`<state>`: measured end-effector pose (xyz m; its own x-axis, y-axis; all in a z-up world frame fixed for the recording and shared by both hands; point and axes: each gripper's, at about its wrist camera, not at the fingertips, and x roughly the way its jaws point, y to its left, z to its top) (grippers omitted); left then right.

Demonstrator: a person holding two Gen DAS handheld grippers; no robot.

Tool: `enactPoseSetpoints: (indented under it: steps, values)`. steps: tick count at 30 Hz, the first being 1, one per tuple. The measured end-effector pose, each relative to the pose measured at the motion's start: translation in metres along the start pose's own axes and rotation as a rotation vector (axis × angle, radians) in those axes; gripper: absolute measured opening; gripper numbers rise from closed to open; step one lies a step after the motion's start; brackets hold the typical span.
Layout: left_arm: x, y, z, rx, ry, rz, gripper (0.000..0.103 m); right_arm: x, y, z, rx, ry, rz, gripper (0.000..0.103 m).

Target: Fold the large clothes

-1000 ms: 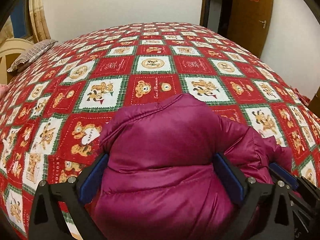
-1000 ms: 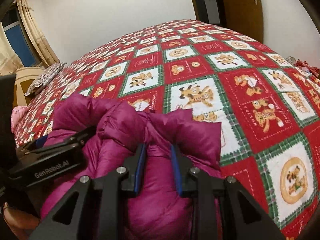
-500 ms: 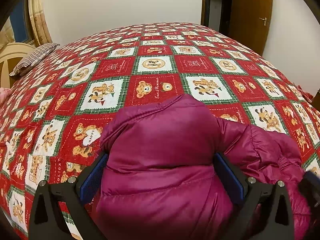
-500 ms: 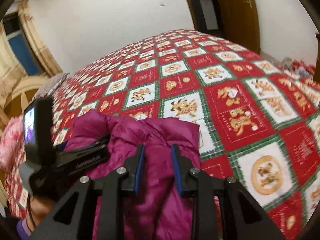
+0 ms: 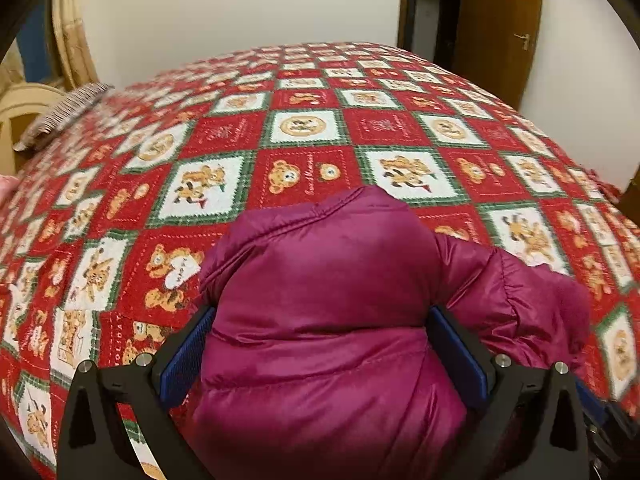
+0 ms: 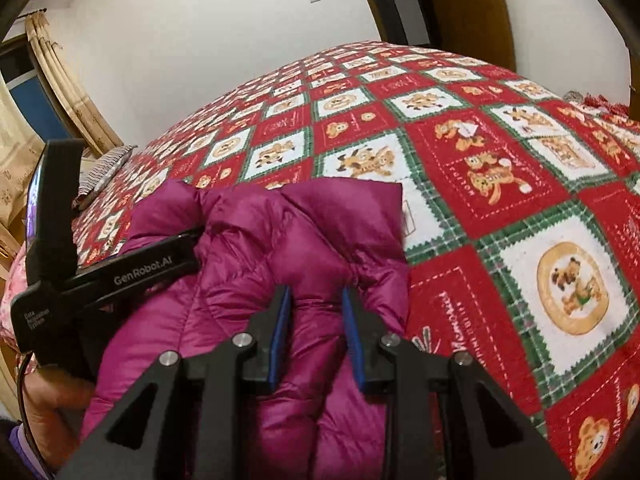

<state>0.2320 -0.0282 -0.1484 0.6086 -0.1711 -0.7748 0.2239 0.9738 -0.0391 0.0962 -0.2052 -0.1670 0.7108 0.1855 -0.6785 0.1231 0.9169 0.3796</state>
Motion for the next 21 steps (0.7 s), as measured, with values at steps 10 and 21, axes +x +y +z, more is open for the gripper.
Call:
enactPoseSetpoints:
  steps: [10, 21]
  values:
    - [-0.095, 0.069, -0.037, -0.156, -0.065, -0.13, 0.102, -0.012, -0.002, -0.019, 0.059, -0.009, 0.037, 0.029]
    - [-0.118, 0.043, -0.07, 0.047, -0.107, 0.069, 0.102, -0.067, -0.008, 0.006, 0.044, 0.018, 0.059, 0.044]
